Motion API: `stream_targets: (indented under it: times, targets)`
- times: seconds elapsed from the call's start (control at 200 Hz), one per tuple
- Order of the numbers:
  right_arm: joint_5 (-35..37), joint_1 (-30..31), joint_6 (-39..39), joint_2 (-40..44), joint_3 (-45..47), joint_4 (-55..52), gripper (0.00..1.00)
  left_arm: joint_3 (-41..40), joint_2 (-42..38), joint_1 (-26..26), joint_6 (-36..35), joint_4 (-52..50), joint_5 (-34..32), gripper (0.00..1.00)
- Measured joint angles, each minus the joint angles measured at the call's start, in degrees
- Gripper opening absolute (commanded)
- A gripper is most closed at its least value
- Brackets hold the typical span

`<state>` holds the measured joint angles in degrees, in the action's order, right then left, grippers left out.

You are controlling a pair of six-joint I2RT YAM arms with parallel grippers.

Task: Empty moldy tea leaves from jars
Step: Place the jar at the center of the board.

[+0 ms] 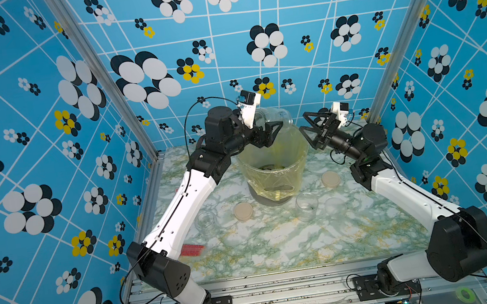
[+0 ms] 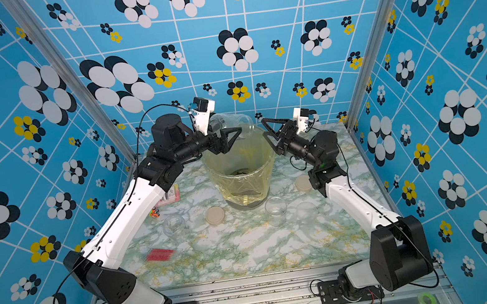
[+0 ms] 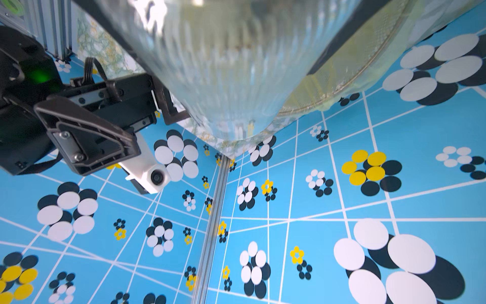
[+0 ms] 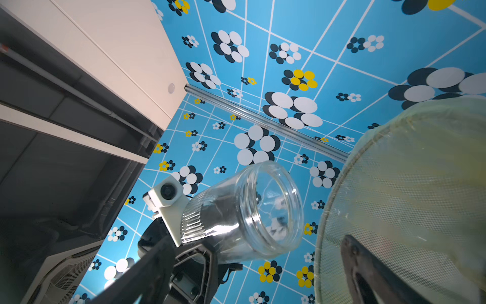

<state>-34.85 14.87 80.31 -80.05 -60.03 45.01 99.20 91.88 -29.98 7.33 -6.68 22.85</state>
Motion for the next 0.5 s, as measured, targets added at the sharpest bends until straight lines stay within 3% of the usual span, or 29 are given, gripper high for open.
stream_targets:
  times: [0.245,0.5]
  targets:
    - [1.16,4.76,0.94,-0.92,-2.32,2.43,0.99,-11.78,-1.33,0.00,7.74,22.36,0.39,0.00]
    - [2.14,6.49,0.50,-3.10,-7.52,2.45,0.99,-16.15,-1.40,-0.04,12.90,37.97,0.50,0.00]
